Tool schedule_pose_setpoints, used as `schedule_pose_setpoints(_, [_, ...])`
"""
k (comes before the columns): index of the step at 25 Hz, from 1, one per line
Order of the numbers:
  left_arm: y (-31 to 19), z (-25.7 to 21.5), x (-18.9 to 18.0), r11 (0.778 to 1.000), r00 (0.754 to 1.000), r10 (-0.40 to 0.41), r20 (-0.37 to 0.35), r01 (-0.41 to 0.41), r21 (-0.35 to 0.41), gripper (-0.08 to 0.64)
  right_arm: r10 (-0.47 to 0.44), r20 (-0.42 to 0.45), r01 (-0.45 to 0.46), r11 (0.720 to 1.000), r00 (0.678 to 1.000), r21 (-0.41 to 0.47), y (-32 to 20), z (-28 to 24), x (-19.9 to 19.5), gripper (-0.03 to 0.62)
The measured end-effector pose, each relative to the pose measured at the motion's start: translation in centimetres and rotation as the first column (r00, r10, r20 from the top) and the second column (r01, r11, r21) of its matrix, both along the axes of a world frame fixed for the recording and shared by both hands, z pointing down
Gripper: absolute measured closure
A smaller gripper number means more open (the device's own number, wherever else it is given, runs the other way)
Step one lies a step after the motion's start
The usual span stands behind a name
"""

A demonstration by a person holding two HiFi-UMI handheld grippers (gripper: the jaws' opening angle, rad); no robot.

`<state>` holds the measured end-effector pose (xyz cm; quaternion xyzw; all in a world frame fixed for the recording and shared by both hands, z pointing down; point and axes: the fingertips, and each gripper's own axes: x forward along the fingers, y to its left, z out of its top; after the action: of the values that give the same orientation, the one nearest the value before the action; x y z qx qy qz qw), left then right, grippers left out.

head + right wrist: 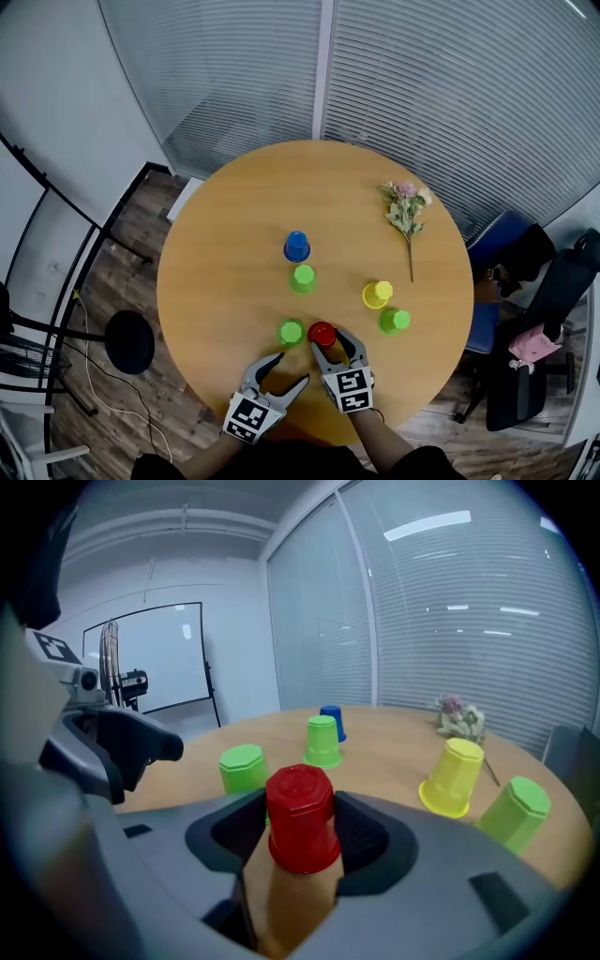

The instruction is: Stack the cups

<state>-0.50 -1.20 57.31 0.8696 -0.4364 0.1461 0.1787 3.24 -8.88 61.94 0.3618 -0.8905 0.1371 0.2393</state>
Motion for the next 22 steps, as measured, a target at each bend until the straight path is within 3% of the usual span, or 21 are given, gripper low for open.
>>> schedule_pose_setpoints(9, [-1.0, -0.1, -1.9, 1.000, 1.000, -0.012, -0.014, 0.012, 0.027, 0.290, 0.015, 0.045, -0.014, 1.000, 0.999, -0.014, 0.6, -1.3, -0.8, 0.339])
schedule_pose_setpoints(22, [-8.2, -3.5, -4.3, 0.992, 0.999, 0.033, -0.030, -0.029, 0.123, 0.290, 0.108, 0.121, -0.115, 0.992, 0.987, 0.048, -0.6, -7.5, -2.0, 0.339])
